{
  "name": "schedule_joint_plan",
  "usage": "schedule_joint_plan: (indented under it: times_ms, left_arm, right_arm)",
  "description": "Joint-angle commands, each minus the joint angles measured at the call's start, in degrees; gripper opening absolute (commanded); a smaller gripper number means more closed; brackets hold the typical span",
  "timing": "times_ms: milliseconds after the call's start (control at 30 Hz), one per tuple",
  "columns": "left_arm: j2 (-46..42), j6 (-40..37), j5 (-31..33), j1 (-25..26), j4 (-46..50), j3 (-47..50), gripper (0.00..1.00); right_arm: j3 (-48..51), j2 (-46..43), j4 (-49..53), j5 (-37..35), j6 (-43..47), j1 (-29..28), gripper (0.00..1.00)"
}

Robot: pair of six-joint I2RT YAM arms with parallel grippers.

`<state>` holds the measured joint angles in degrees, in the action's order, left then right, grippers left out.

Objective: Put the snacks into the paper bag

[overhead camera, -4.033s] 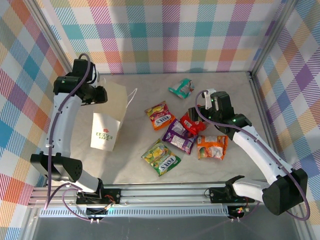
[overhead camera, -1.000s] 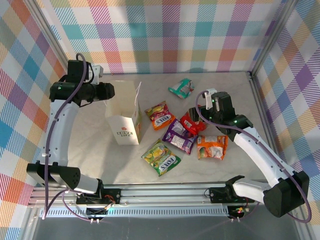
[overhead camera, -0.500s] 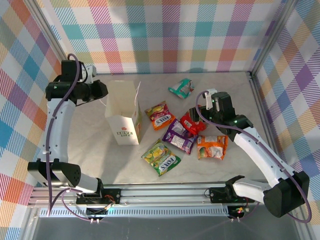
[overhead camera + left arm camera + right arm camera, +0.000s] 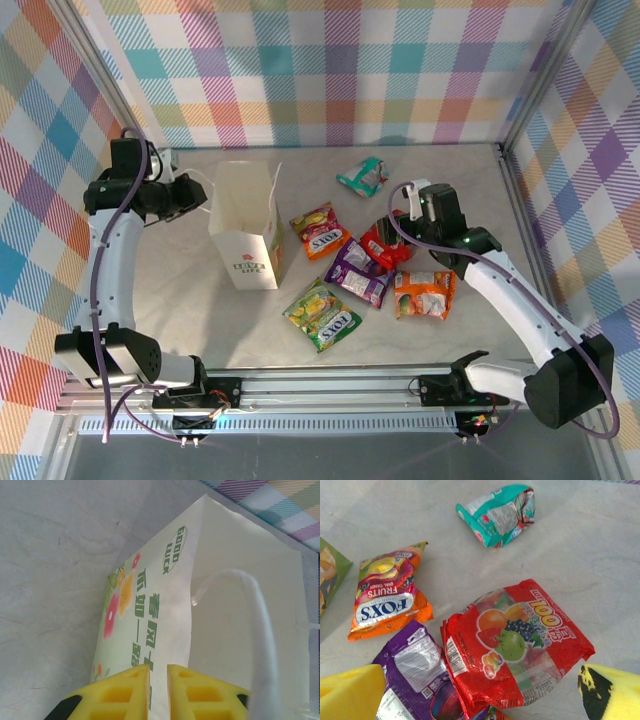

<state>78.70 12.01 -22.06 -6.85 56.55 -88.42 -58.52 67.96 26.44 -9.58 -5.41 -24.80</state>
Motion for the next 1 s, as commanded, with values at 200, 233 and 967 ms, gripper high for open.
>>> schedule_joint_plan:
  times_ms: [200, 233, 967]
  left_arm:
    - [-1.99, -0.41, -1.99, -0.87, -1.66, 2.0, 0.17]
    - [-1.97, -0.49, -2.02, -0.88, -1.62, 1.93, 0.17]
    - [-0.55, -3.21, -1.49, -0.88, -0.74, 2.09, 0.17]
  right_arm:
    - [-0.89, 1.43, 5.78, -0.02, -6.54, -0.32, 0.99]
    - [-0.83, 1.68, 6.15, 0.45, -7.41, -0.26, 0.99]
    - [6.12, 8.09, -2.51, 21.22, -30.85, 17.11, 0.99]
